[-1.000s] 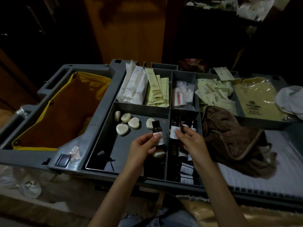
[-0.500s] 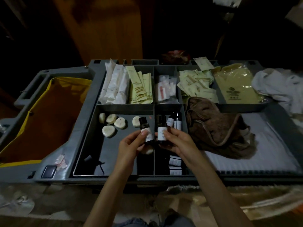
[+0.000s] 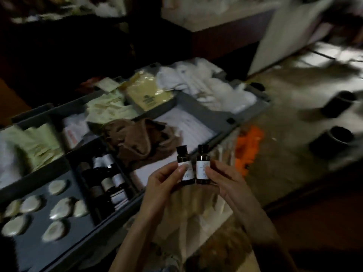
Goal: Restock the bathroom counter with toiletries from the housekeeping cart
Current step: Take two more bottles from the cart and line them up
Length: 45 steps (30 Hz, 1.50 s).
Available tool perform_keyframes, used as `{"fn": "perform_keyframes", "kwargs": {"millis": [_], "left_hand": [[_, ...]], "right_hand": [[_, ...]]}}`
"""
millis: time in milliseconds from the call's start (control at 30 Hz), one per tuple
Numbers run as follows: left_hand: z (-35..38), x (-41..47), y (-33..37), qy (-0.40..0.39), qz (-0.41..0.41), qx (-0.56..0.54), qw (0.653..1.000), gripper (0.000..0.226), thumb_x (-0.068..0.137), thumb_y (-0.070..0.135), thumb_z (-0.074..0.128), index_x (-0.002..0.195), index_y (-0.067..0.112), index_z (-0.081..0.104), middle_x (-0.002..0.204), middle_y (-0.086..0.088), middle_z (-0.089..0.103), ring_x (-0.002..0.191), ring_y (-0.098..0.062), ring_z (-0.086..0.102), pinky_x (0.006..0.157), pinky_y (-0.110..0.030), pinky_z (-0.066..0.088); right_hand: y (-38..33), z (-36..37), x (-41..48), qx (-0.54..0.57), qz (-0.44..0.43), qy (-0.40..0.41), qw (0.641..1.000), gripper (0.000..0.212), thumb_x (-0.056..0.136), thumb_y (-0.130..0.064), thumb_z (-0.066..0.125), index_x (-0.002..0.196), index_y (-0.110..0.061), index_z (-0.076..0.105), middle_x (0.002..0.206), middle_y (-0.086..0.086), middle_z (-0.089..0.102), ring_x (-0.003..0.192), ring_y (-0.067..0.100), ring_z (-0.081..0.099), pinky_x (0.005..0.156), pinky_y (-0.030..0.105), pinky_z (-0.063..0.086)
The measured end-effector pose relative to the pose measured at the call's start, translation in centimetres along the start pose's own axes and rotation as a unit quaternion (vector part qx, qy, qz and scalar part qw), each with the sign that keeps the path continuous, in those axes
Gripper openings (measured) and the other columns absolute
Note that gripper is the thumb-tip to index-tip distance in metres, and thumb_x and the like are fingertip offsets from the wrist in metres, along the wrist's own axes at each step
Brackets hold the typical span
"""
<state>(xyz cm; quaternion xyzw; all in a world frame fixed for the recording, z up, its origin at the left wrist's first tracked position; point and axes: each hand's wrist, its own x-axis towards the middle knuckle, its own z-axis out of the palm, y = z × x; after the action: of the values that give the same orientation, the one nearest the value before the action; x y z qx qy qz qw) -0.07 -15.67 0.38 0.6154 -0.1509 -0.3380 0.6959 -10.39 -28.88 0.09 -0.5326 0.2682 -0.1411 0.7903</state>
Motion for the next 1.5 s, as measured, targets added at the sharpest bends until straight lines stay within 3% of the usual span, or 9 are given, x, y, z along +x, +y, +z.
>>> {"fn": "perform_keyframes", "kwargs": {"millis": [300,433,567,667,867,1000,1200,1333,1500], "left_hand": [[14.6,-3.7,-3.1,-0.289,-0.062,0.066,0.953,0.033,0.080,0.021,0.064,0.111,0.011,0.069,0.104,-0.006,0.074,0.099,-0.020,0.070,0.079,-0.023,0.054],[19.2,-6.6,-5.2,-0.366,-0.078,0.095,0.922,0.035,0.076,0.017,0.067,0.110,0.012,0.069,0.103,-0.007,0.074,0.094,-0.019,0.071,0.069,-0.022,0.055],[23.3,-9.1,-6.5,-0.468,-0.074,0.138,0.870,0.027,0.083,0.012,0.067,0.110,0.012,0.069,0.102,-0.003,0.074,0.095,-0.017,0.070,0.072,-0.023,0.056],[26.0,-11.0,-7.4,-0.516,-0.080,0.166,0.836,0.037,0.075,0.026,0.077,0.111,0.020,0.068,0.104,0.001,0.074,0.103,-0.016,0.068,0.082,-0.026,0.055],[29.1,-14.4,-8.6,-0.607,-0.119,0.185,0.764,0.036,0.068,0.028,0.079,0.103,0.027,0.069,0.096,0.012,0.074,0.093,-0.001,0.068,0.080,-0.021,0.053],[30.7,-15.6,-9.5,-0.666,-0.153,0.202,0.702,0.047,0.065,0.034,0.084,0.108,0.022,0.069,0.103,0.004,0.074,0.102,-0.012,0.067,0.092,-0.032,0.051],[31.2,-17.0,-10.3,-0.734,-0.180,0.209,0.621,0.059,0.060,0.043,0.083,0.112,0.020,0.068,0.106,0.001,0.073,0.103,-0.015,0.067,0.088,-0.033,0.050],[30.7,-17.7,-10.6,-0.777,-0.200,0.182,0.569,0.045,0.067,0.027,0.076,0.110,0.017,0.068,0.102,-0.001,0.074,0.100,-0.015,0.069,0.081,-0.024,0.055],[30.2,-18.3,-11.9,-0.819,-0.205,0.164,0.511,0.040,0.072,0.013,0.071,0.112,0.013,0.068,0.106,-0.005,0.073,0.105,-0.021,0.068,0.091,-0.038,0.054]], "right_hand": [[-0.4,-12.0,-14.9,0.016,-0.062,0.193,0.979,0.035,0.088,-0.021,0.066,0.122,-0.012,0.063,0.117,0.010,0.069,0.108,0.026,0.066,0.089,0.035,0.055],[1.0,-14.7,-21.0,0.025,-0.079,0.284,0.955,0.042,0.079,-0.033,0.075,0.118,-0.020,0.067,0.118,0.007,0.069,0.110,0.028,0.065,0.101,0.054,0.046],[2.6,-16.0,-26.4,0.045,-0.124,0.373,0.918,0.040,0.078,-0.020,0.071,0.117,-0.012,0.067,0.113,0.009,0.071,0.107,0.029,0.066,0.089,0.037,0.055],[3.5,-16.3,-30.0,0.056,-0.155,0.432,0.886,0.041,0.078,-0.015,0.069,0.118,-0.008,0.065,0.111,0.011,0.071,0.103,0.028,0.068,0.082,0.029,0.056],[5.0,-15.0,-34.5,0.096,-0.195,0.542,0.812,0.044,0.078,-0.012,0.068,0.121,-0.006,0.062,0.112,0.013,0.071,0.105,0.030,0.067,0.090,0.033,0.055],[5.6,-12.8,-36.2,0.115,-0.211,0.614,0.752,0.041,0.079,-0.012,0.070,0.119,-0.011,0.063,0.110,0.010,0.072,0.103,0.028,0.068,0.086,0.031,0.056],[6.8,-9.2,-36.4,0.144,-0.229,0.709,0.651,0.039,0.084,-0.016,0.069,0.122,-0.014,0.061,0.110,0.003,0.073,0.103,0.021,0.069,0.082,0.026,0.055],[8.0,-6.8,-35.6,0.144,-0.236,0.749,0.602,0.035,0.089,-0.013,0.061,0.124,-0.011,0.061,0.112,0.005,0.072,0.104,0.021,0.068,0.082,0.026,0.055],[9.4,-4.2,-34.9,0.132,-0.235,0.799,0.538,0.042,0.082,-0.020,0.064,0.123,-0.013,0.061,0.112,0.005,0.072,0.103,0.021,0.069,0.082,0.024,0.055]]}}
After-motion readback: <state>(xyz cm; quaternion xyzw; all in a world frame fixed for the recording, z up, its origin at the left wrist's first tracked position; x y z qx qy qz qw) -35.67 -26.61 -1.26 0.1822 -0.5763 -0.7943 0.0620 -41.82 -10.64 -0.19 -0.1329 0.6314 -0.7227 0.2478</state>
